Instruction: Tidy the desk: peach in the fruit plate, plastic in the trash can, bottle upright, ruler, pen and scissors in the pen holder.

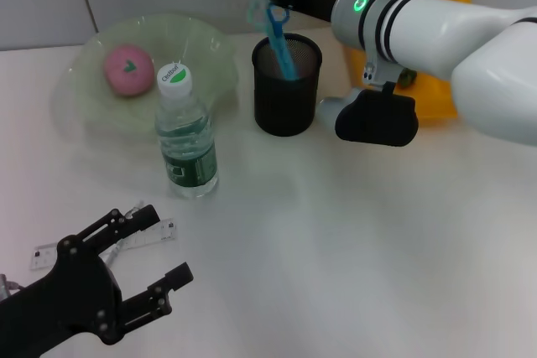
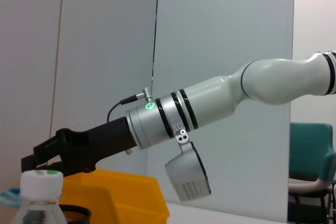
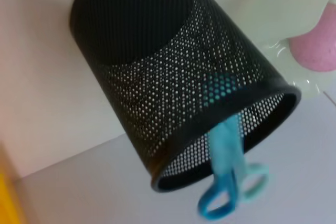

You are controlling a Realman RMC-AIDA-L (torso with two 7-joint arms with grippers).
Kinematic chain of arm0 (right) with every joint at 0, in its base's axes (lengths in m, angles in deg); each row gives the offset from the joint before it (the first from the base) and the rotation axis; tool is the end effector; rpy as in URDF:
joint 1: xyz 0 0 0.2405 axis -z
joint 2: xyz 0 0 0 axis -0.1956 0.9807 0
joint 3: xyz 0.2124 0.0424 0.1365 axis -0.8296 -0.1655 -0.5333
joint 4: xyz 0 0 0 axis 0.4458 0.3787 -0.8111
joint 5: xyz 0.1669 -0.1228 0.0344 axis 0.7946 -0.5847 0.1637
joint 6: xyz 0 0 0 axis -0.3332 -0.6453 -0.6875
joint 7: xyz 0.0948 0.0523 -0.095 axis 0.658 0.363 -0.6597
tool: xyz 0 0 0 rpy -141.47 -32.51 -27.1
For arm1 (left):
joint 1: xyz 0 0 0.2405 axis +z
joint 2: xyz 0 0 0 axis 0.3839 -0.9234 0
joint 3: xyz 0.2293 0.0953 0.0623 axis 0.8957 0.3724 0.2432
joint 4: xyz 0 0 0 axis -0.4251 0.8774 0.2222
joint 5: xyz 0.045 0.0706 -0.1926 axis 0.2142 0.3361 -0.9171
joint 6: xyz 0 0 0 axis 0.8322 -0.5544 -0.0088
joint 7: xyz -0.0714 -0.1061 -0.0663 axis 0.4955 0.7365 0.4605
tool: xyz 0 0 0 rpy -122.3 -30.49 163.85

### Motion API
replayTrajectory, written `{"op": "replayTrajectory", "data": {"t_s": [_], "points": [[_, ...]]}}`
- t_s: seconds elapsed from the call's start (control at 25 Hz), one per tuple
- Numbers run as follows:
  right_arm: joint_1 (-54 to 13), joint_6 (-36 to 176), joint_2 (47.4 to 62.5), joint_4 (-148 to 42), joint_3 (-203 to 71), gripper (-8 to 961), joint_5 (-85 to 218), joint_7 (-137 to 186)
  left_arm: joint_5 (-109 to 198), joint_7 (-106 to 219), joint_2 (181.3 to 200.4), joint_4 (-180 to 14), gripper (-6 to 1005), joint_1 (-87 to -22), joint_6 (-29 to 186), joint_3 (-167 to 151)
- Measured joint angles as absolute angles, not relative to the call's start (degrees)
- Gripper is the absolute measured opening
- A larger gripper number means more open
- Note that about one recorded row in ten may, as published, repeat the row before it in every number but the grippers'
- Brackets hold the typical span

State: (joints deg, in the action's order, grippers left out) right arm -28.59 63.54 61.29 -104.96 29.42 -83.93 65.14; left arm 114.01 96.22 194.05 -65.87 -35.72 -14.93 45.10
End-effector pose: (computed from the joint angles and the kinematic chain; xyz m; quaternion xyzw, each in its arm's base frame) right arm 0.1322 0.4477 -0.0549 -0.5172 -0.7128 -0.3909 0.2677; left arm -0.2948 0.2129 -0.0270 -0.8840 -0.1050 -0.4118 0.1948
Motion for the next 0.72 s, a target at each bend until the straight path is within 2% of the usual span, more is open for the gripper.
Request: {"op": "replayTrajectory", "data": {"t_s": [0.16, 0.4, 0.72], "points": [[-27.07, 60.78, 61.30, -108.66, 29.33, 351, -86.31, 68.34, 114.02, 96.22, 193.97, -65.71, 790, -35.84, -14.90, 45.10], [-21.51, 47.04, 61.42, -125.10, 27.25, 352, -86.68, 77.10, 114.11, 96.13, 193.95, -65.45, 790, -35.93, -14.82, 45.46], [-15.52, 42.83, 61.75, -138.50, 23.32, 366, -86.18, 96.21, 114.14, 95.62, 193.88, -65.22, 790, -36.12, -15.00, 45.64]]}}
